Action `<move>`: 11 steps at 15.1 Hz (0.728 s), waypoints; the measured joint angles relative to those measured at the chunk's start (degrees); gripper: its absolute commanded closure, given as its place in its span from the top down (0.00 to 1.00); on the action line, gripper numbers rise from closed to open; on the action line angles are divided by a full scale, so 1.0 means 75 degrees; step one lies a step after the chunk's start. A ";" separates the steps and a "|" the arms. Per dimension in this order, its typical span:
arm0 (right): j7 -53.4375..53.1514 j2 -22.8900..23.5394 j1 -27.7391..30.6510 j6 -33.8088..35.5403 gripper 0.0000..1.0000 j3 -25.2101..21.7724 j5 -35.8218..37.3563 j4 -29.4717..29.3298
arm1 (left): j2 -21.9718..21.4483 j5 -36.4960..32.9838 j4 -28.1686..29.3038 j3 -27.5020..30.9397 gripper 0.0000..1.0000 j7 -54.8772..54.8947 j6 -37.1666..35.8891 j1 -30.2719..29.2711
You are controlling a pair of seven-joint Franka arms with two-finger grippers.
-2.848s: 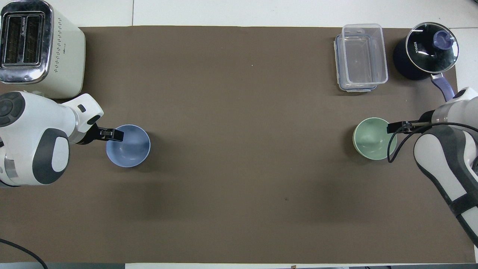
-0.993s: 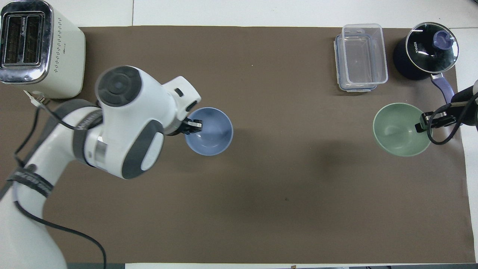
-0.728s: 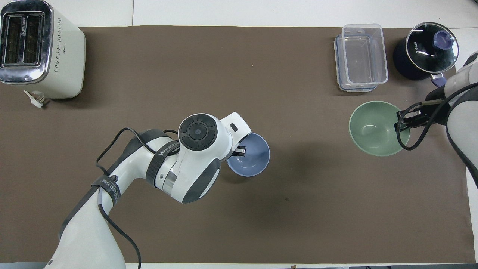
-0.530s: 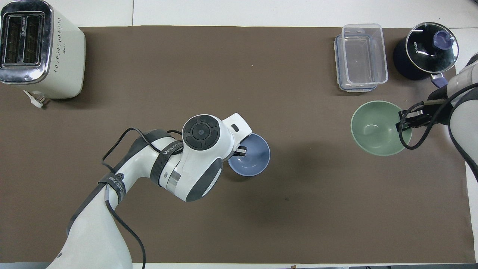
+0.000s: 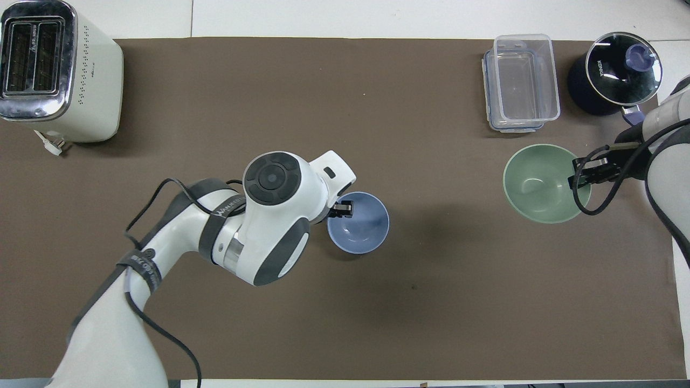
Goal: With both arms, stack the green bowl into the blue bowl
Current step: 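Carry the green bowl over the blue bowl while the left gripper withdraws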
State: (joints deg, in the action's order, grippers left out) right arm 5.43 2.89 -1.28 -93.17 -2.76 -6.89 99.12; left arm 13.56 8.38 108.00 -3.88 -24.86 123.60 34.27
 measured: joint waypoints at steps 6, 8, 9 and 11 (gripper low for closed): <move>-0.1856 -0.0029 -0.1608 -0.2048 0.00 0.0112 -0.0321 0.1098 | -0.1423 0.0013 -0.1233 0.0196 1.00 0.1359 -0.3048 -0.2494; -0.2150 -0.0017 -0.2105 -0.2939 0.00 0.0127 -0.0590 0.1720 | -0.1701 0.0015 -0.1241 0.0226 1.00 0.2246 -0.3498 -0.3408; -0.2192 -0.0008 -0.2306 -0.3298 0.00 0.0127 -0.0684 0.1996 | -0.1779 -0.0005 -0.1240 0.0234 1.00 0.2603 -0.3648 -0.3754; -0.2330 0.0032 -0.2647 -0.3816 0.00 0.0122 -0.0872 0.2410 | -0.1834 -0.0185 -0.1238 0.0237 1.00 0.3004 -0.3806 -0.4182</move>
State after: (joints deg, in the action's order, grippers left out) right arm -12.04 3.13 -21.13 -121.78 -1.84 -13.43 117.19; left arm -0.20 6.99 98.71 -2.10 -2.33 95.05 2.91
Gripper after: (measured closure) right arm 0.947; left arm 0.000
